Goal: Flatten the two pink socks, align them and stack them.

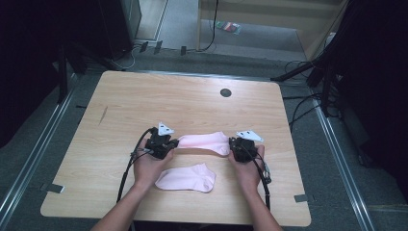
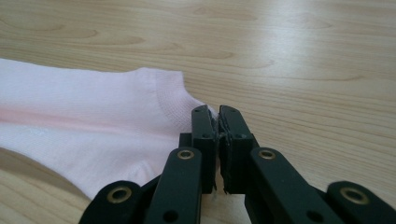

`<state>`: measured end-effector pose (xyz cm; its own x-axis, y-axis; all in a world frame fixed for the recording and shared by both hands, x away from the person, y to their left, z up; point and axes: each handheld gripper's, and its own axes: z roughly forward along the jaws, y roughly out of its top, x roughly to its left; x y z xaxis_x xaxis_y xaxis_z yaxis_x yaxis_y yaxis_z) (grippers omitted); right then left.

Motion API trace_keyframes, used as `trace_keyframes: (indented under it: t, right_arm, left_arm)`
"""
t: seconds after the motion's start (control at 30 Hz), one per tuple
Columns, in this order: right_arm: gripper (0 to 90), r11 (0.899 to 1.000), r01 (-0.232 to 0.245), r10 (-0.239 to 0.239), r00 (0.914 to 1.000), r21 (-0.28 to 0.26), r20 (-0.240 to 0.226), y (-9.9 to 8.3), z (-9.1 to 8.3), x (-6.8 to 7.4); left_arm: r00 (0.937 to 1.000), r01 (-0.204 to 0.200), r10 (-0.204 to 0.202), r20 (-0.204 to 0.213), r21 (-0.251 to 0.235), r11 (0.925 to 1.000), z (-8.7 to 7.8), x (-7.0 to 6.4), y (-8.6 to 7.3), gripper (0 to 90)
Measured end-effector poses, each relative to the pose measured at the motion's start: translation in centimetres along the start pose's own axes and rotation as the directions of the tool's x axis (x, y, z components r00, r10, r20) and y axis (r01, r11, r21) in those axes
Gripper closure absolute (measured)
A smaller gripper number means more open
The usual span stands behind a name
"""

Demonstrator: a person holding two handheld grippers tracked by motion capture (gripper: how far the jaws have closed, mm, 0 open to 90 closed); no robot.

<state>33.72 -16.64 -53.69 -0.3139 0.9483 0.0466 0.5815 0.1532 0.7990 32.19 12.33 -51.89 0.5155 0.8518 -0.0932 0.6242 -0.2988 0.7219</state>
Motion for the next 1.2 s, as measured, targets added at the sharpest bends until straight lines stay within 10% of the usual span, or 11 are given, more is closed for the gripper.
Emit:
trace_keyframes:
  t: [0.57, 1.2]
  right_arm:
    - [87.4, 0.997, -0.04, 0.029, 0.9855, -0.06, -0.167, -1.6, -5.2, 3.4]
    - [87.4, 0.999, -0.012, 0.002, 0.9716, -0.038, -0.237, -3.3, -9.1, 4.6]
  left_arm:
    - [0.991, 0.061, -0.043, 0.127, -0.143, 0.9878, -6.7, 1.7, -3.7, 90.0]
    - [0.979, 0.058, -0.033, 0.201, -0.122, 0.9909, -9.1, 1.0, -7.5, 90.0]
